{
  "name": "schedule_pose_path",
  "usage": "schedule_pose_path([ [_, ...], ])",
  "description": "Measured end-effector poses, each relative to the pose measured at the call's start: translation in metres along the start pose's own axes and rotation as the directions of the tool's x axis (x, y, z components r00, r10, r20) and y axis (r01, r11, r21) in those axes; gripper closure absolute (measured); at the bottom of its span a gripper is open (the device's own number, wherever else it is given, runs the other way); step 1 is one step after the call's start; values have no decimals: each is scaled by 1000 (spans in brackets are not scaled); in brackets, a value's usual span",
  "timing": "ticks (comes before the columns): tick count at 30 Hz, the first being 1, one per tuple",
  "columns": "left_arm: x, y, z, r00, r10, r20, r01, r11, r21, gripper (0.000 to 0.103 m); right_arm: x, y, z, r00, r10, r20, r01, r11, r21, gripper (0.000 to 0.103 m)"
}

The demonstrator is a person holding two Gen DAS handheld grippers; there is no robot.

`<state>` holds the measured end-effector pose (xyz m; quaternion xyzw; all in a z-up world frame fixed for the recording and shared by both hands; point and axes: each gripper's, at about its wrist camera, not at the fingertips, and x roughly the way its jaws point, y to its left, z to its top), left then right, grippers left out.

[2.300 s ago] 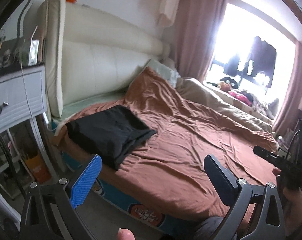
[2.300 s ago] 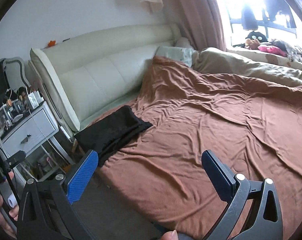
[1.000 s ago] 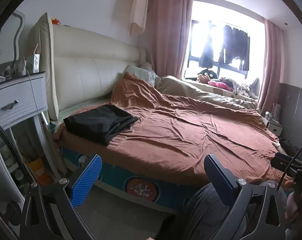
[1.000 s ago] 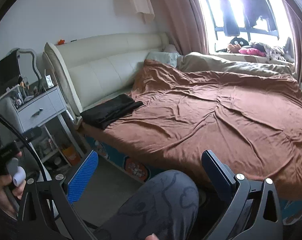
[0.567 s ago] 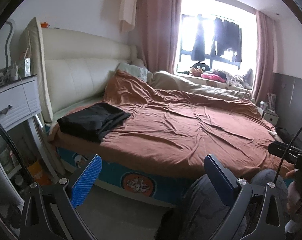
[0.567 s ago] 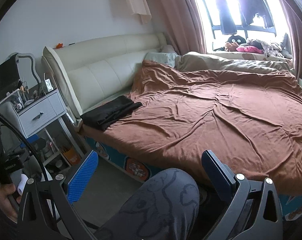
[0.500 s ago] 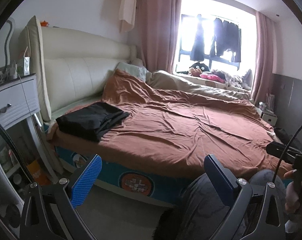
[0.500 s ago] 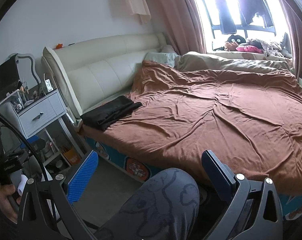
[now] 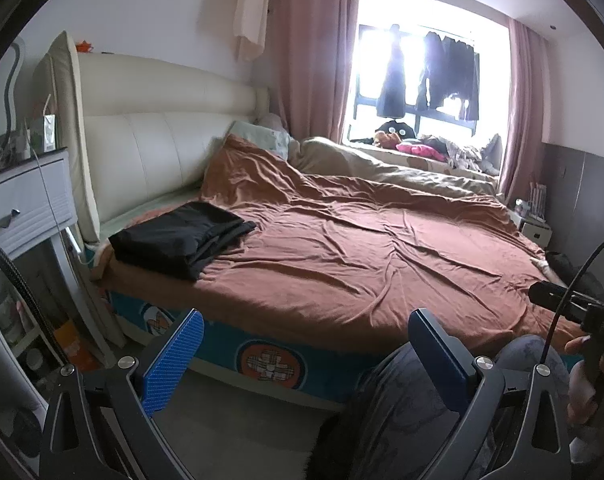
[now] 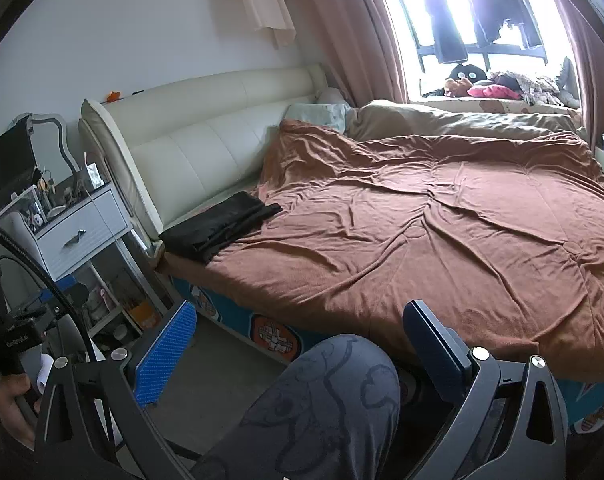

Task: Fold large clothes

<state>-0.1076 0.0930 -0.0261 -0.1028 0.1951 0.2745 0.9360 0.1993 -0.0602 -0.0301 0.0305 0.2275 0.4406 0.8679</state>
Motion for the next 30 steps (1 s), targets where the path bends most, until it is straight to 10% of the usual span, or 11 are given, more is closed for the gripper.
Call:
schedule_pose_path([
  [30, 1, -10, 0, 1000, -6, -6, 6, 999, 48, 0, 3, 1, -2, 1000, -7, -3, 7, 1000, 3, 0],
])
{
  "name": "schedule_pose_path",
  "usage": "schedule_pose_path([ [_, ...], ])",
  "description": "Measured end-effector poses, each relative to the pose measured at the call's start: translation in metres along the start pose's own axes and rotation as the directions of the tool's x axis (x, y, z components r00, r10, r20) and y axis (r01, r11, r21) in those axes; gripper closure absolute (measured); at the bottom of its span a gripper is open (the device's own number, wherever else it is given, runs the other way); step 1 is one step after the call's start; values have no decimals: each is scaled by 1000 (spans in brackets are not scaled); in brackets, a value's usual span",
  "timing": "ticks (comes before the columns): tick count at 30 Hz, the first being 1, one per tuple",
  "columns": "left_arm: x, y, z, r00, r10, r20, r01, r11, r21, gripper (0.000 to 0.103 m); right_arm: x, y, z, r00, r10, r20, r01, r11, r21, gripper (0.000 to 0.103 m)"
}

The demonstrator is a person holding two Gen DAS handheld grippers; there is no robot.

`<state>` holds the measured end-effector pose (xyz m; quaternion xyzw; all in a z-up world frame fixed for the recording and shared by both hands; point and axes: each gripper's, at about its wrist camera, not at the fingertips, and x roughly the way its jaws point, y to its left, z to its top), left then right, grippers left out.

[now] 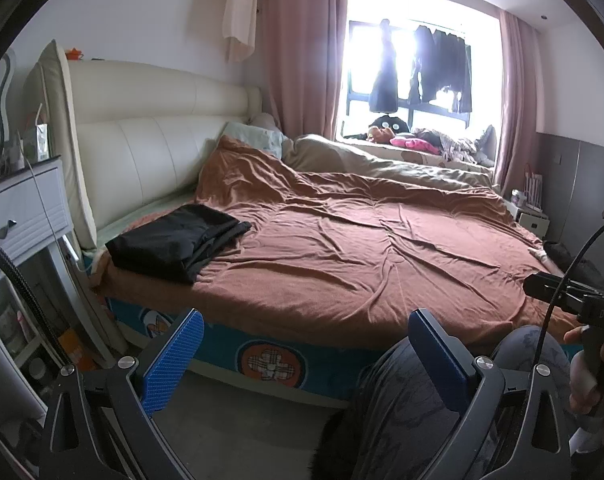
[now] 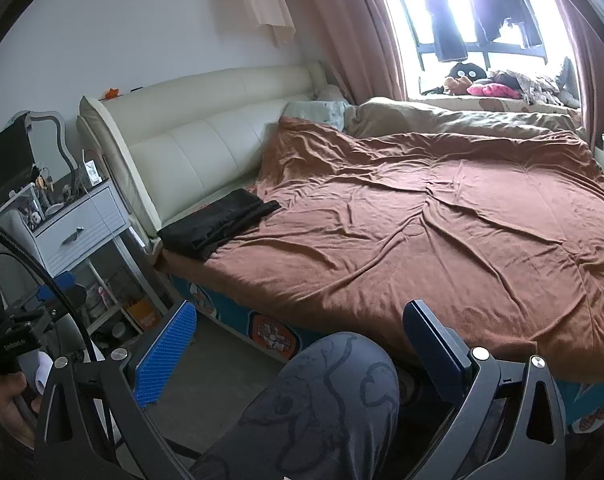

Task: Fold large clothes

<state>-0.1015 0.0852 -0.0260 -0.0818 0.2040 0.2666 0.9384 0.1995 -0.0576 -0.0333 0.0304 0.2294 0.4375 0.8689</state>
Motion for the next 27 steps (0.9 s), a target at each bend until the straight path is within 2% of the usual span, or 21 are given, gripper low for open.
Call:
schedule_pose_path([
  [27, 0, 7, -3, 1000, 18, -3, -18, 1000, -15, 0, -4, -10, 3, 1000, 3, -11, -3, 1000, 9, 0],
])
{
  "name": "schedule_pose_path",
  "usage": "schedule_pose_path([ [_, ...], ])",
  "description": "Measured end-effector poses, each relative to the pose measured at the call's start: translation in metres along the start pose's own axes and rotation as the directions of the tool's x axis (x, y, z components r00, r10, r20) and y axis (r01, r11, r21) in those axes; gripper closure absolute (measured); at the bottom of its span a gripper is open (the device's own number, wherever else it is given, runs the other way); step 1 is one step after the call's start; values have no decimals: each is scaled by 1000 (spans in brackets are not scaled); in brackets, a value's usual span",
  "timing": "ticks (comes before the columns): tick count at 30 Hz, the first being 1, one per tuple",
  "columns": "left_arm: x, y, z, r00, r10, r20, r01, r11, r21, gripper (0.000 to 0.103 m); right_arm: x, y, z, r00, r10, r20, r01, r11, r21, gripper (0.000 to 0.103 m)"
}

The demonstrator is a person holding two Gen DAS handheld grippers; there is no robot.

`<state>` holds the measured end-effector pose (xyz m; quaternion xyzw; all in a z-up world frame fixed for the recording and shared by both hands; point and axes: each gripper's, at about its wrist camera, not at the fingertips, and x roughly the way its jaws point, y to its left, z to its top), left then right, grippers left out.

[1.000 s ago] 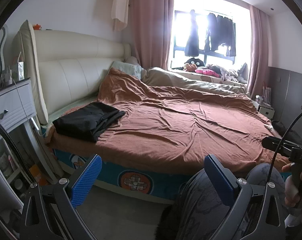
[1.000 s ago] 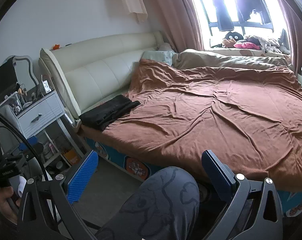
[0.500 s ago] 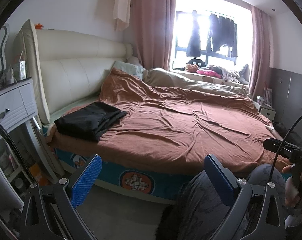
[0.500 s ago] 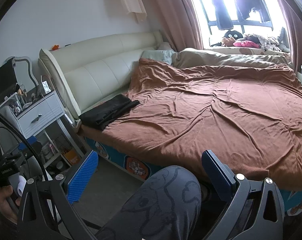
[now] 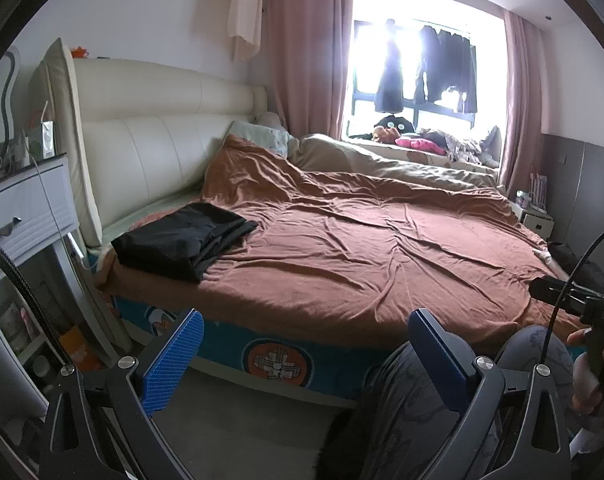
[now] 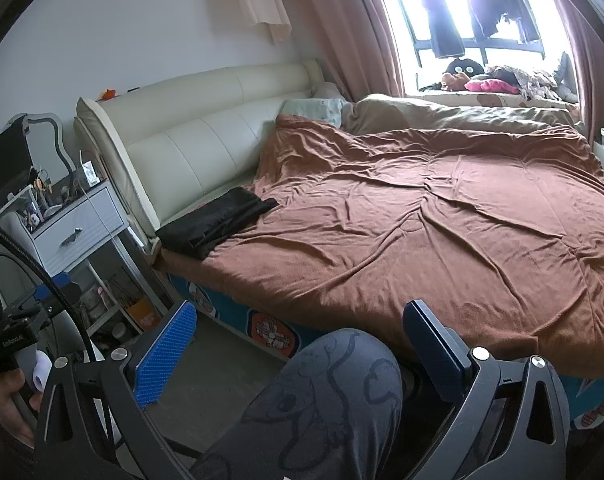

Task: Fold large clothes

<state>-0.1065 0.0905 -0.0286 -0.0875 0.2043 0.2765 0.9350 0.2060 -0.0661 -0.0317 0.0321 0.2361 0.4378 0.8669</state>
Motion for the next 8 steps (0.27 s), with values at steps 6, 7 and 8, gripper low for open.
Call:
schedule_pose_path([
  [6, -1, 0, 0, 1000, -2, 2, 2, 1000, -2, 0, 0, 0, 0, 1000, 0, 0, 0, 1000, 0, 0],
  [7, -2, -2, 0, 1000, 1, 4, -1, 1000, 1, 0, 0, 0, 0, 1000, 0, -1, 0, 1000, 0, 0],
  [8, -2, -3, -1, 1000, 5, 6, -5, 1000, 4, 0, 0, 0, 0, 1000, -1, -2, 1, 1000, 0, 0],
])
